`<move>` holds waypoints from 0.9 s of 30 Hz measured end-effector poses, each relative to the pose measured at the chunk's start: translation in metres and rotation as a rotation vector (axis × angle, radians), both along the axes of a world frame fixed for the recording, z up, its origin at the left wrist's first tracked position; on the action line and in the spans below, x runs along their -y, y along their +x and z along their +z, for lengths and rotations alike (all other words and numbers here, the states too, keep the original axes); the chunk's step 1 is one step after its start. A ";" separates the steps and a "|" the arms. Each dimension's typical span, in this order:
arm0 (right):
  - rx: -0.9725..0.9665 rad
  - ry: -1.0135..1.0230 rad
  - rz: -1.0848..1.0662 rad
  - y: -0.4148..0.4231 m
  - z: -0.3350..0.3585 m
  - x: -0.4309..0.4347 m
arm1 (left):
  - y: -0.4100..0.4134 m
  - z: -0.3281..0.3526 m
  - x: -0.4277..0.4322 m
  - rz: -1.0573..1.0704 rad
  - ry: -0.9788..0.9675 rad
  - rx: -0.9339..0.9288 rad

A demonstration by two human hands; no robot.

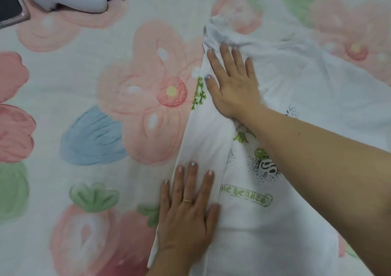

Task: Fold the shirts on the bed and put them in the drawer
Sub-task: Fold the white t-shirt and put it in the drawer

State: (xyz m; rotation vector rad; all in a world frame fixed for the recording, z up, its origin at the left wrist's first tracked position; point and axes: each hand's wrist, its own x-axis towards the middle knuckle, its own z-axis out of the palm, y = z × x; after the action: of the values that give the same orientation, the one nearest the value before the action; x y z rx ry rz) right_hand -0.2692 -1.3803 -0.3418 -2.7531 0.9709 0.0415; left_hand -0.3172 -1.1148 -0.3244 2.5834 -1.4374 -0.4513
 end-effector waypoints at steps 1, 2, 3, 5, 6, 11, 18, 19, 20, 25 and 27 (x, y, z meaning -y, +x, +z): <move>0.020 -0.011 -0.013 0.005 -0.002 0.007 | -0.002 -0.003 -0.004 0.003 0.000 -0.003; 0.024 -0.017 -0.025 0.009 -0.004 0.013 | -0.004 -0.004 -0.008 0.004 0.008 -0.002; 0.018 -0.025 -0.035 0.012 -0.005 0.018 | -0.005 -0.004 -0.009 0.004 0.022 -0.004; -0.006 -0.009 -0.035 0.018 0.000 0.022 | -0.004 0.002 -0.009 0.006 0.044 -0.005; -0.006 0.032 -0.027 0.019 0.006 0.021 | -0.004 0.005 -0.008 0.003 0.050 0.000; 0.354 0.019 -0.442 -0.044 0.049 0.011 | -0.001 0.030 0.024 -0.005 -0.116 -0.066; 0.535 0.338 -1.764 -0.229 0.053 0.033 | -0.004 0.059 0.206 -0.241 -0.333 -0.416; 0.686 0.409 -1.785 -0.237 0.050 0.042 | -0.008 0.059 0.228 -0.224 -0.284 -0.486; 0.835 0.486 -1.751 -0.240 0.049 0.051 | -0.011 0.055 0.246 -0.190 -0.249 -0.556; 0.908 0.559 -1.329 -0.217 0.066 0.072 | -0.018 0.054 0.282 0.003 -0.296 -0.759; 0.778 0.335 -1.078 -0.194 0.078 0.060 | -0.016 0.061 0.281 0.103 -0.349 -0.927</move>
State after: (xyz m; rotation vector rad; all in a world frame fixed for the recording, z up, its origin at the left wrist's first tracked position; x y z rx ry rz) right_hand -0.4634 -1.4400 -0.2642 -1.4176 1.7569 -0.8513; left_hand -0.3327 -1.3958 -0.2632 1.7481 -0.9235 -1.0749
